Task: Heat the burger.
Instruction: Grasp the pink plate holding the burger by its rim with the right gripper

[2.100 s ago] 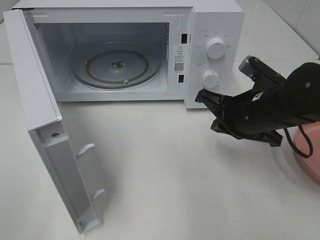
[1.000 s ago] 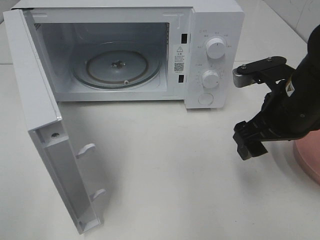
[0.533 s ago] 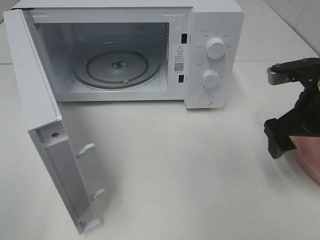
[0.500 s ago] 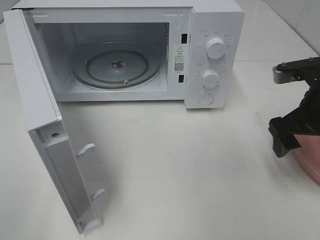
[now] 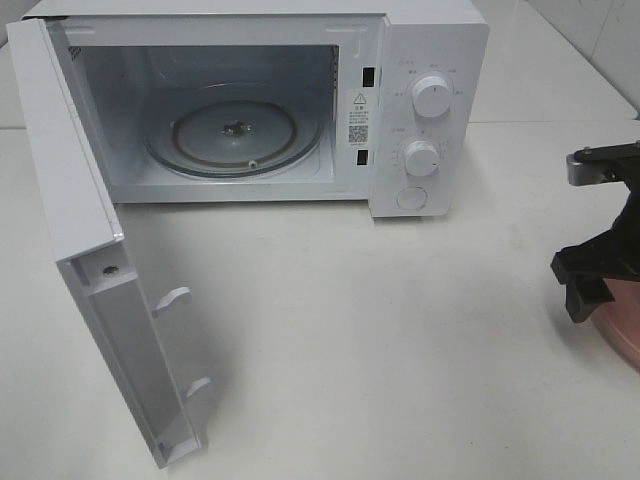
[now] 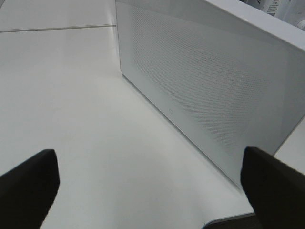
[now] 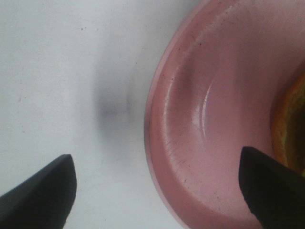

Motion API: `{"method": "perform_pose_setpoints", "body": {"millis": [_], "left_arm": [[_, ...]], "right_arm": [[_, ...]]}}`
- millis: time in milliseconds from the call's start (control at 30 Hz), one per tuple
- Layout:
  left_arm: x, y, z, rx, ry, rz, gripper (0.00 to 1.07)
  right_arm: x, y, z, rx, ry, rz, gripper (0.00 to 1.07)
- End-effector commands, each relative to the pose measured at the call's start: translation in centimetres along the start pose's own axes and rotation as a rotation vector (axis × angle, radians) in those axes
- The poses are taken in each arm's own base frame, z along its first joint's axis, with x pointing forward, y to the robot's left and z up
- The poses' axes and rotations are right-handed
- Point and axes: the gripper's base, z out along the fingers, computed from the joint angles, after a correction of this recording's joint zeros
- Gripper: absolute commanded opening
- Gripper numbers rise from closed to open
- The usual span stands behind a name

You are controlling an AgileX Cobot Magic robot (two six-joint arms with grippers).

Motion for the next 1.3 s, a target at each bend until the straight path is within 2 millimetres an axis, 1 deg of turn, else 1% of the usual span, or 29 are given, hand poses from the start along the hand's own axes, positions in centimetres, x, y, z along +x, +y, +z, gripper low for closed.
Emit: {"method": "perform_pose_setpoints", "body": {"millis": [33, 67, 133, 167, 233, 267, 500, 633, 767, 1067, 1133, 1267, 1300], "left_arm": [[0.1, 0.0, -0.1, 0.004, -0.021, -0.005, 0.96], [0.1, 0.0, -0.1, 0.004, -0.021, -0.005, 0.96], [0.1, 0.0, -0.1, 0.004, -0.021, -0.005, 0.96], [0.1, 0.0, -0.1, 0.004, -0.021, -0.005, 0.96], [0.1, 0.0, -0.1, 0.004, -0.021, -0.005, 0.96], [0.1, 0.0, -0.1, 0.004, -0.021, -0.005, 0.96], [0.1, 0.0, -0.1, 0.004, -0.021, -0.005, 0.96], [0.1, 0.0, -0.1, 0.004, -0.021, -0.005, 0.96], [0.1, 0.0, -0.1, 0.004, -0.021, -0.005, 0.96], [0.1, 0.0, -0.1, 0.004, -0.021, -0.005, 0.96], [0.1, 0.0, -0.1, 0.004, -0.021, -0.005, 0.96], [0.1, 0.0, -0.1, 0.004, -0.021, -0.005, 0.96], [0.1, 0.0, -0.1, 0.004, -0.021, -0.005, 0.96]], "right_arm": [[-0.4, -0.2, 0.5, -0.005, -0.012, 0.002, 0.88], [-0.6, -0.1, 1.0, -0.008, -0.013, 0.001, 0.87], [-0.6, -0.1, 1.2, -0.010, -0.014, 0.001, 0.87], [-0.8, 0.0, 1.7, -0.012, -0.011, 0.000, 0.87], [-0.8, 0.1, 1.8, -0.012, -0.008, -0.002, 0.87], [-0.8, 0.1, 2.3, -0.013, 0.003, -0.004, 0.86], [-0.8, 0.3, 3.7, -0.015, 0.040, -0.010, 0.85], [-0.8, 0.4, 3.9, -0.016, 0.045, -0.011, 0.84], [-0.9, 0.4, 3.9, -0.015, 0.038, -0.014, 0.80], [-1.0, 0.3, 3.9, -0.012, 0.023, -0.022, 0.77], [-1.0, 0.4, 4.1, -0.012, 0.029, -0.022, 0.77], [-0.8, 0.5, 5.2, -0.012, 0.073, -0.028, 0.76], [-0.8, 0.5, 5.2, -0.012, 0.073, -0.028, 0.76]]}}
